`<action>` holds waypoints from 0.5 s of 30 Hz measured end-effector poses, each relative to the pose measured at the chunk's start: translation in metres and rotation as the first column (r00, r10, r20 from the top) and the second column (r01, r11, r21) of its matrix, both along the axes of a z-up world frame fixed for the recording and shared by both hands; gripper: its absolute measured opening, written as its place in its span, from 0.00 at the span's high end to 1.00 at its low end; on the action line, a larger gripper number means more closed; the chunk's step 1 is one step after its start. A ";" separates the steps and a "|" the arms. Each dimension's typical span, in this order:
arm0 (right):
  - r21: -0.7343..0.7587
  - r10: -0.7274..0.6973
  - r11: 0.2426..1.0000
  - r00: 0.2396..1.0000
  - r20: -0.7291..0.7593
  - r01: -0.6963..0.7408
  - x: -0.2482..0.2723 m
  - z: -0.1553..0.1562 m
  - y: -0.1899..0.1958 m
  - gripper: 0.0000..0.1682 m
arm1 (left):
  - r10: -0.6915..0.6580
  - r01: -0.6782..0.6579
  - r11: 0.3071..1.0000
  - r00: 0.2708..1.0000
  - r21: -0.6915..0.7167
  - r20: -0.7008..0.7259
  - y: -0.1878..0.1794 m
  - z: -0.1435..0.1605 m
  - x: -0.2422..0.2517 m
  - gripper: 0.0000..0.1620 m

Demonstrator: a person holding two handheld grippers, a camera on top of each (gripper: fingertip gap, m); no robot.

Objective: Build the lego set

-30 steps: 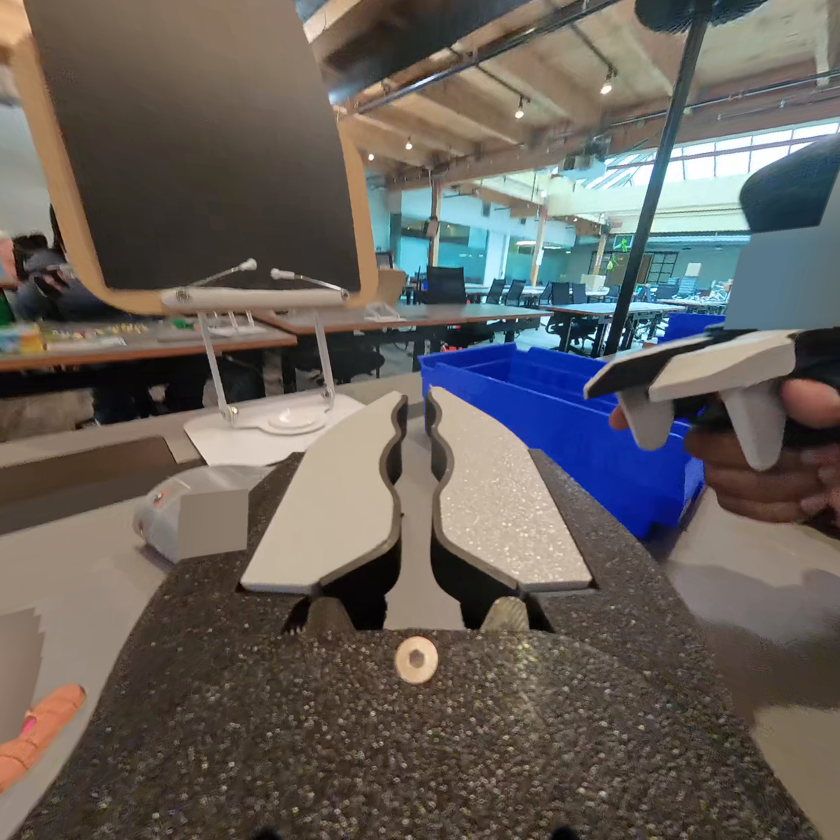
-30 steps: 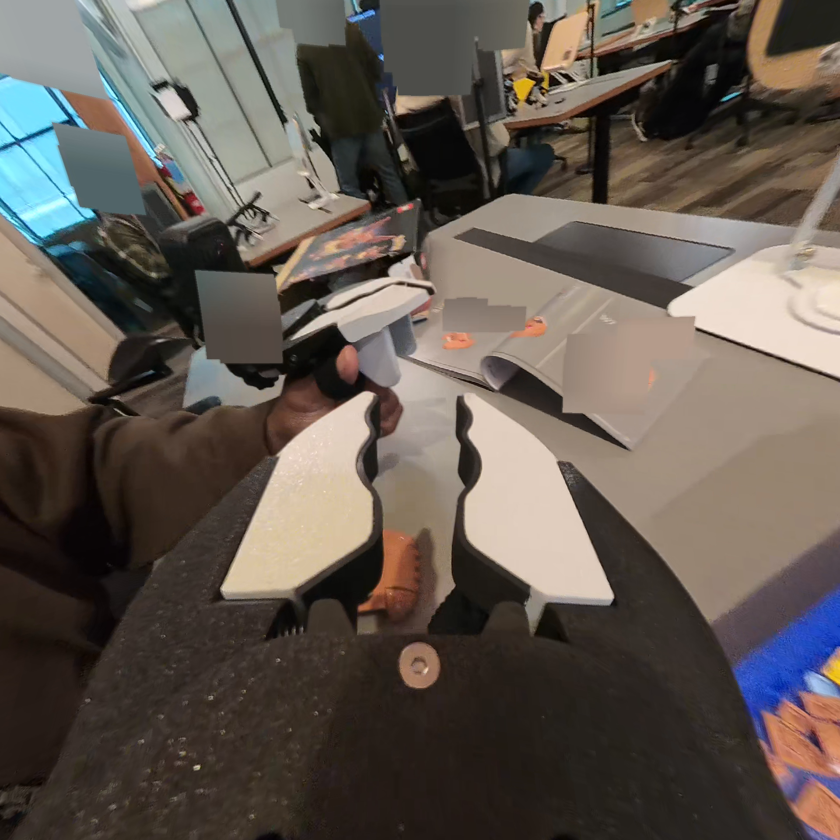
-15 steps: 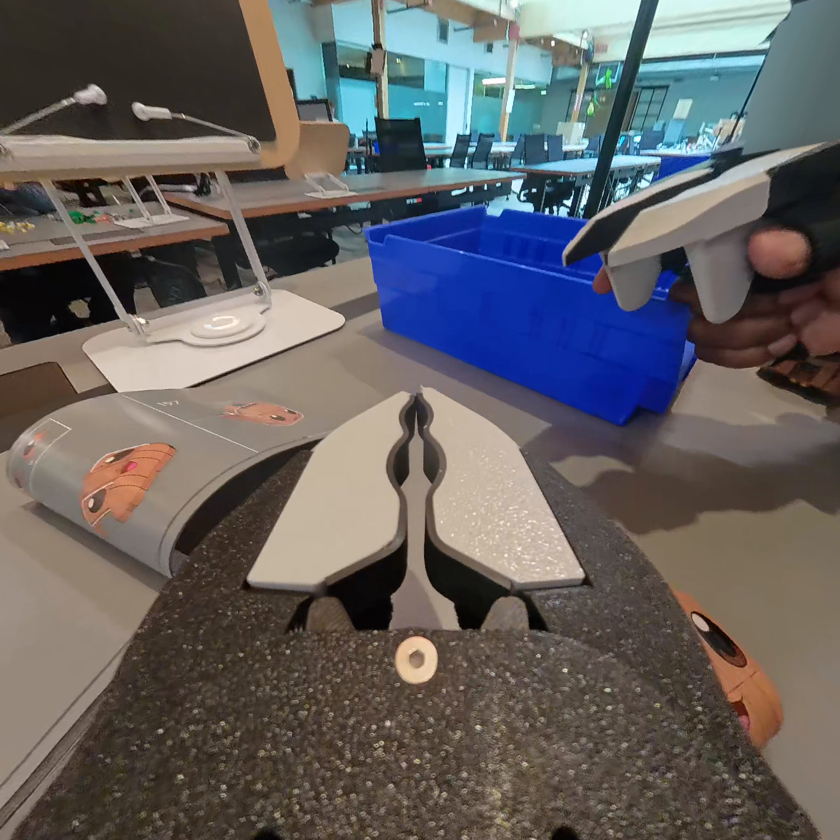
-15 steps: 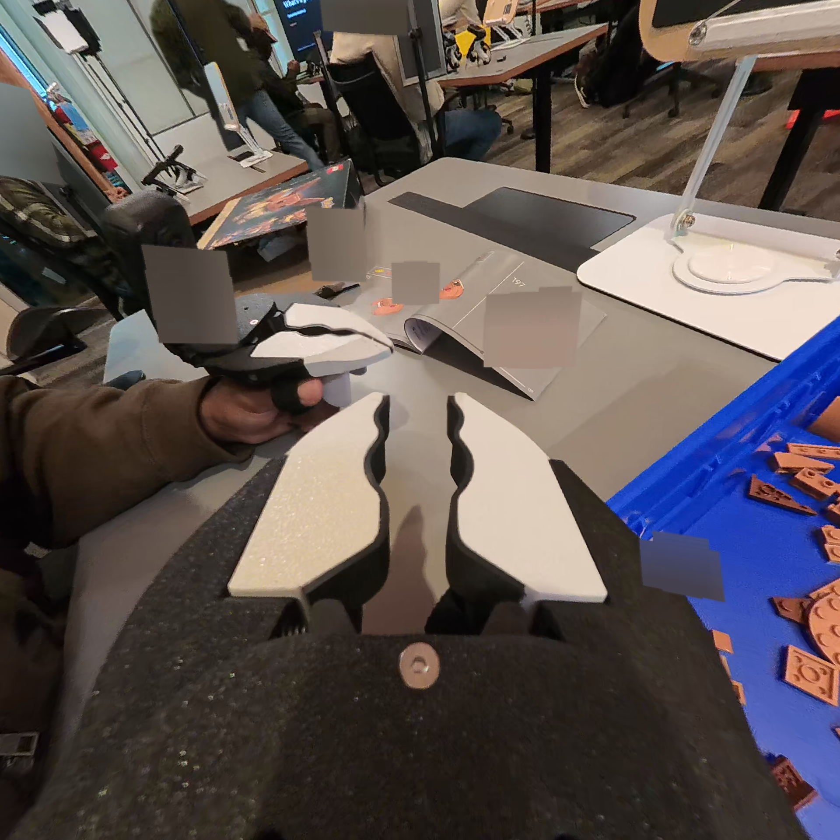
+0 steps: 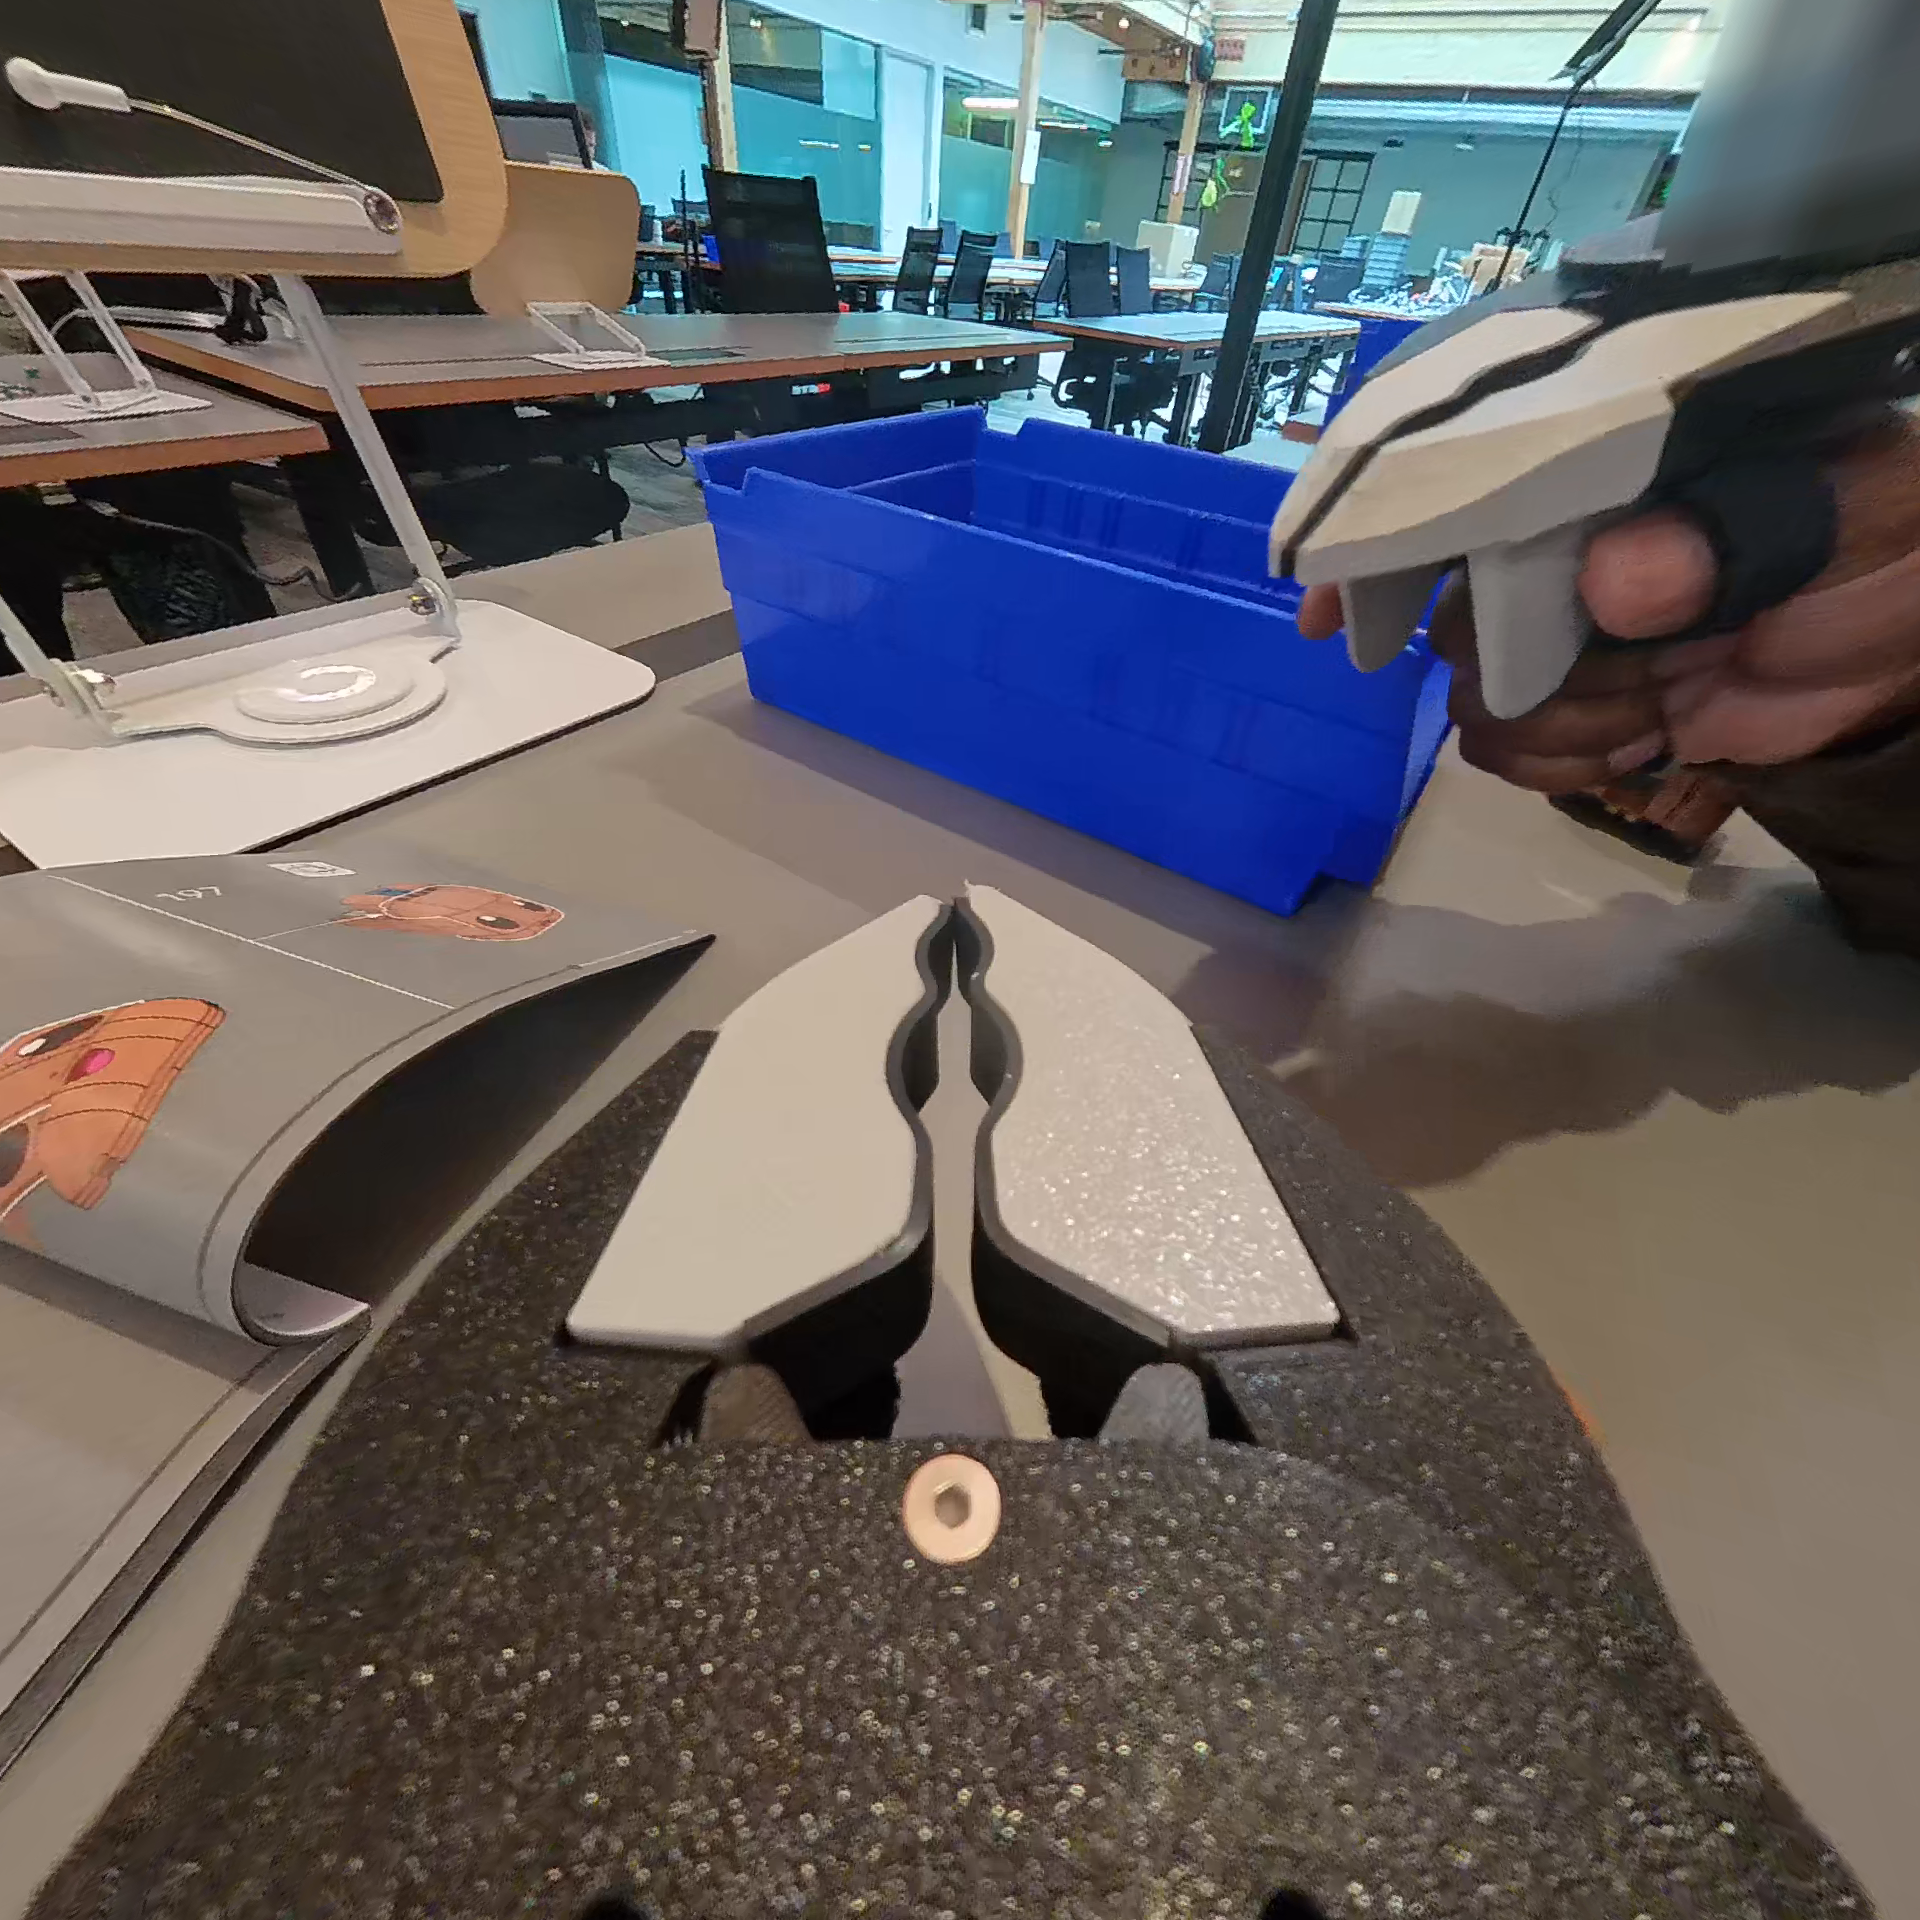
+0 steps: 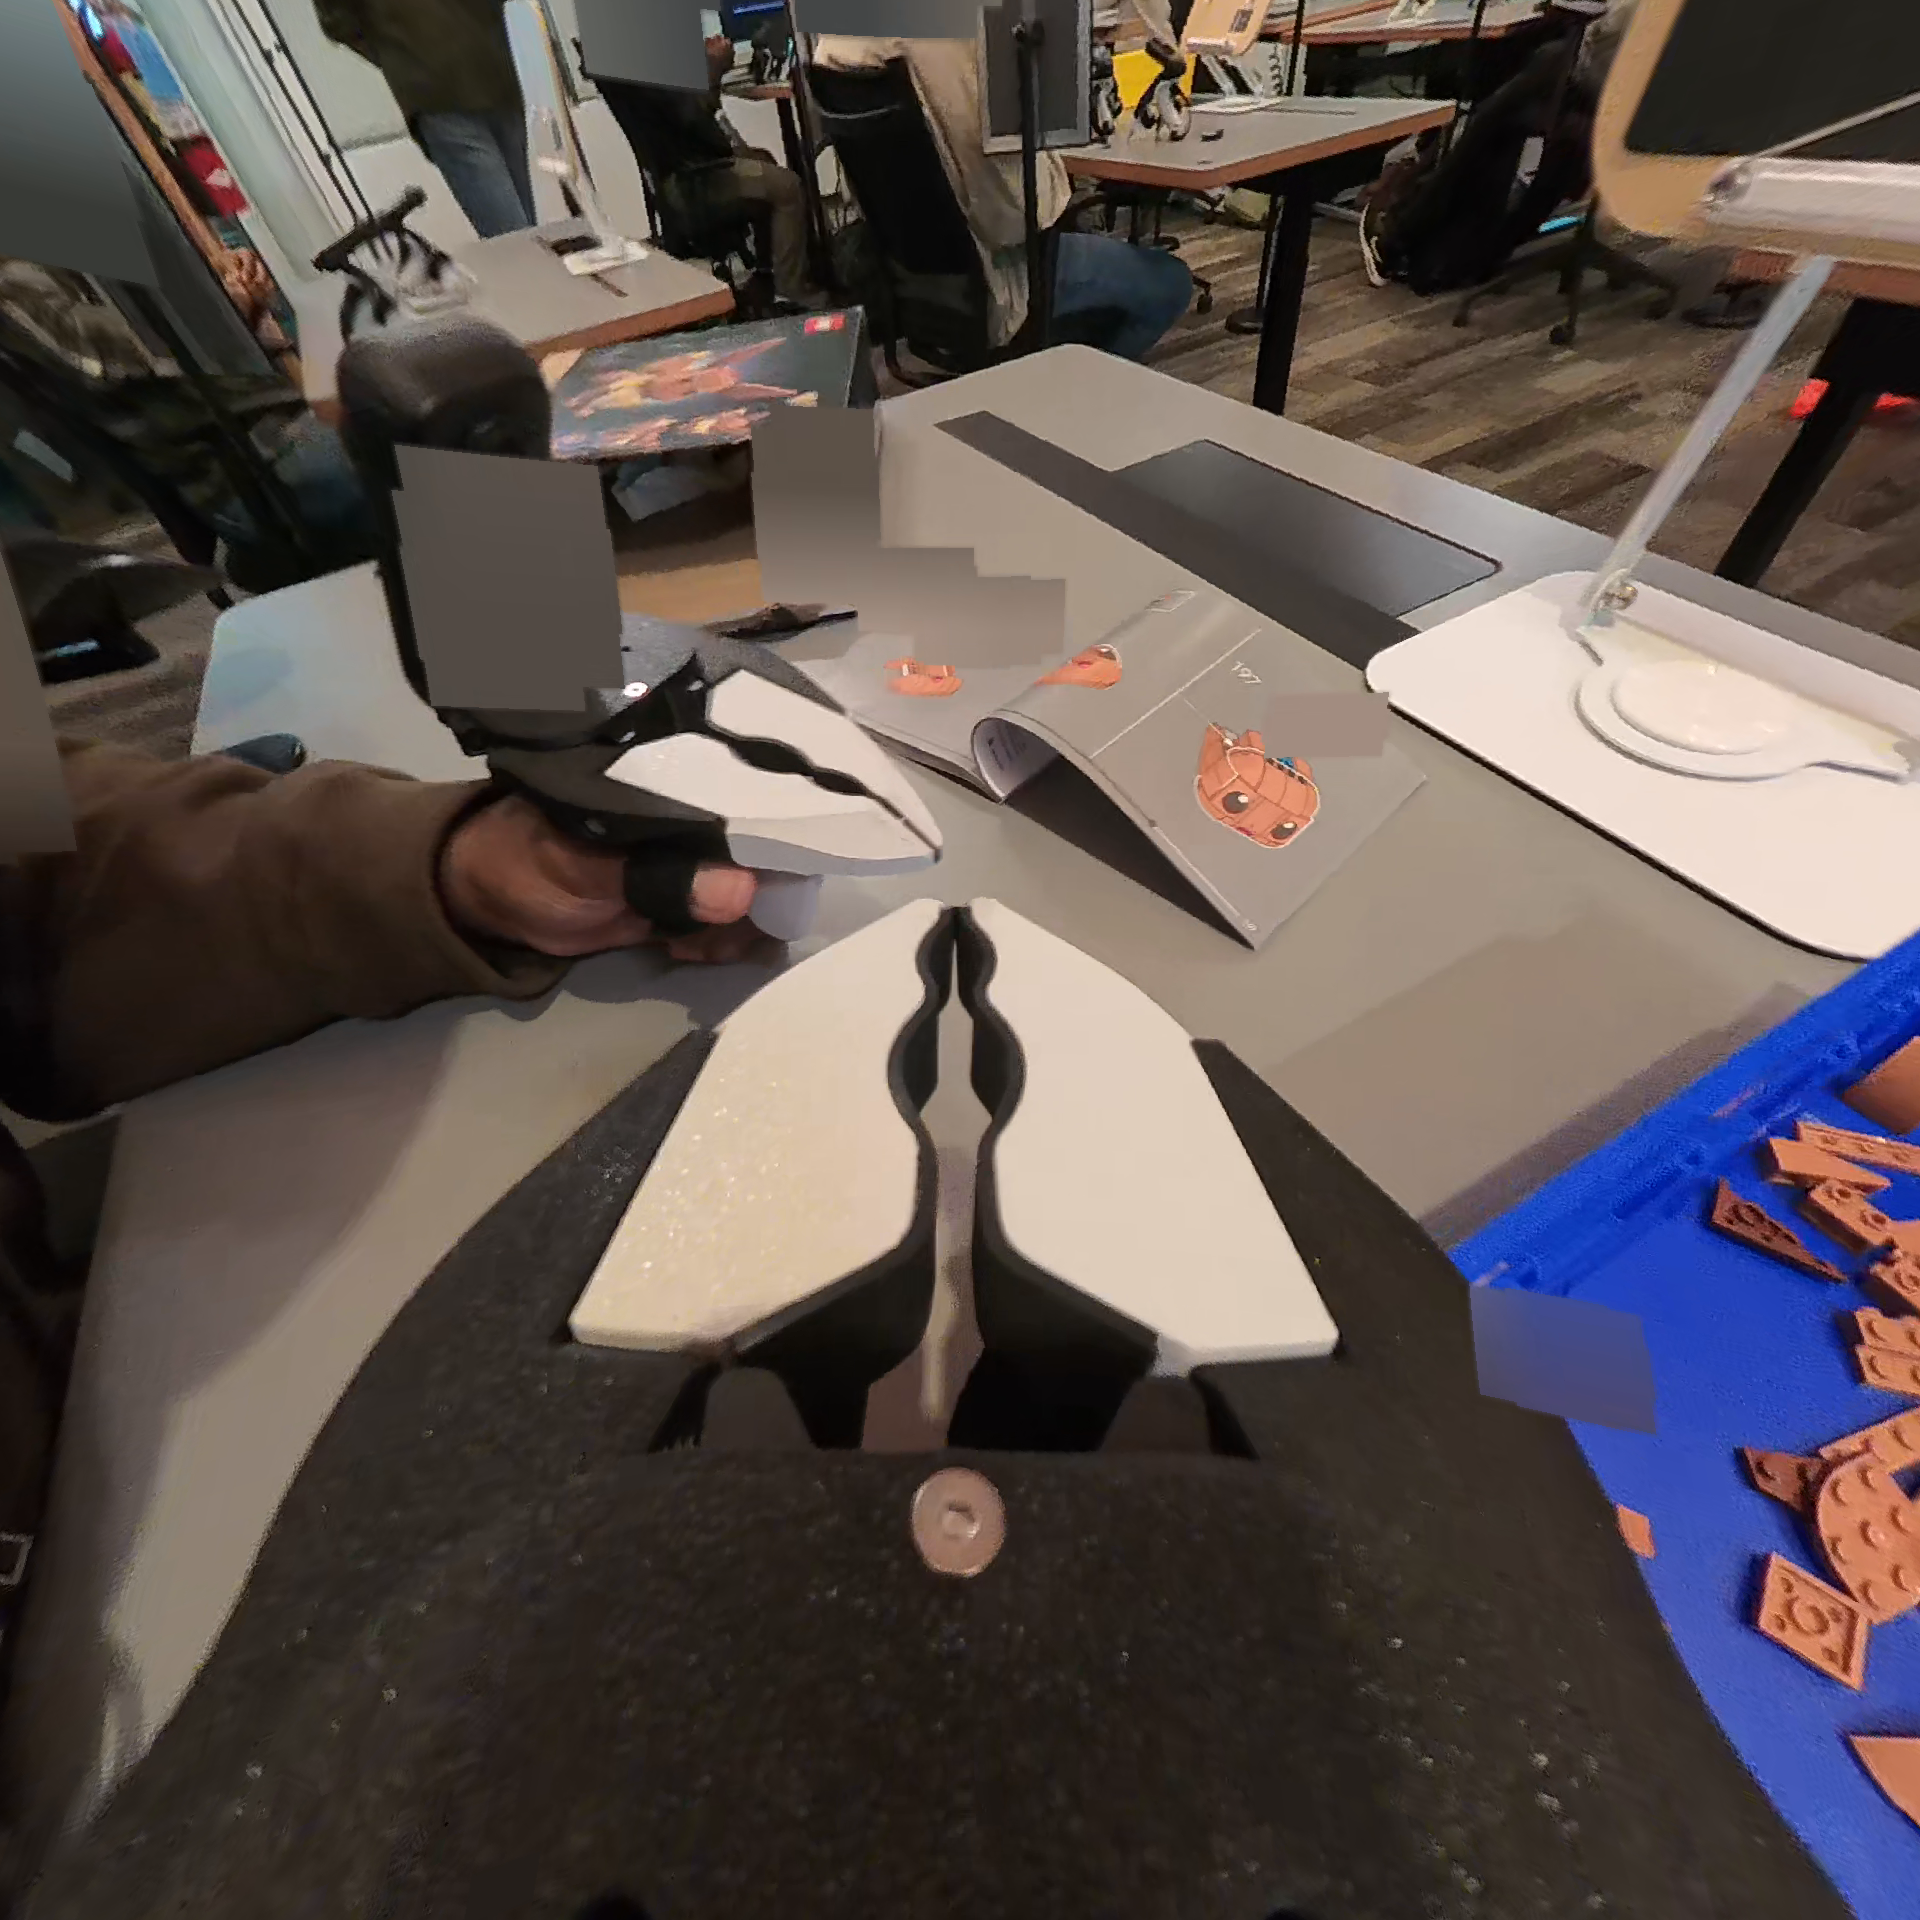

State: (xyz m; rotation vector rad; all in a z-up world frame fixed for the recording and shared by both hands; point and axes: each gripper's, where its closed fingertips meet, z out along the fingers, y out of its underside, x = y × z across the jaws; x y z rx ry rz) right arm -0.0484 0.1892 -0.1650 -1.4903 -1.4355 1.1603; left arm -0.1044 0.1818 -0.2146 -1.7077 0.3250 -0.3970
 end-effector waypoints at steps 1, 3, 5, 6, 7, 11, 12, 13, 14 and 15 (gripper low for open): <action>0.019 0.007 1.000 1.000 0.013 -0.007 -0.002 -0.002 -0.006 1.00 | -0.006 0.006 1.000 1.000 0.000 0.007 -0.001 0.000 0.000 1.00; 0.050 0.016 0.999 0.999 0.035 -0.018 -0.005 -0.010 -0.017 1.00 | -0.014 0.014 1.000 1.000 0.002 0.018 -0.003 0.001 0.000 1.00; 0.068 0.007 0.998 0.999 0.049 -0.011 -0.009 -0.023 -0.024 1.00 | -0.018 0.018 1.000 1.000 0.002 0.025 -0.004 0.001 -0.001 1.00; 0.068 0.001 0.998 0.999 0.053 -0.004 -0.010 -0.030 -0.026 1.00 | -0.019 0.019 1.000 0.999 0.001 0.028 -0.004 0.001 -0.002 1.00; 0.063 -0.001 0.998 0.998 0.060 -0.002 -0.010 -0.037 -0.029 1.00 | -0.020 0.020 1.000 0.999 0.000 0.031 -0.005 0.001 -0.002 1.00; 0.086 -0.018 0.996 0.997 0.077 0.012 -0.011 -0.054 -0.029 1.00 | -0.021 0.021 1.000 0.999 -0.003 0.032 -0.005 0.001 -0.002 1.00; 0.090 -0.018 0.996 0.997 0.081 0.011 -0.011 -0.058 -0.030 1.00 | -0.021 0.021 1.000 0.999 -0.004 0.031 -0.005 0.001 -0.002 1.00; 0.092 -0.017 0.996 0.996 0.086 0.009 -0.011 -0.061 -0.031 1.00 | -0.020 0.020 1.000 0.999 -0.005 0.031 -0.004 0.001 -0.002 1.00; 0.093 -0.016 0.996 0.996 0.089 0.008 -0.011 -0.064 -0.032 1.00 | -0.018 0.018 1.000 0.999 -0.005 0.032 -0.004 0.001 -0.002 1.00; 0.092 -0.014 0.996 0.995 0.094 0.005 -0.011 -0.067 -0.032 1.00 | -0.016 0.017 1.000 0.999 -0.005 0.036 -0.004 0.001 -0.002 1.00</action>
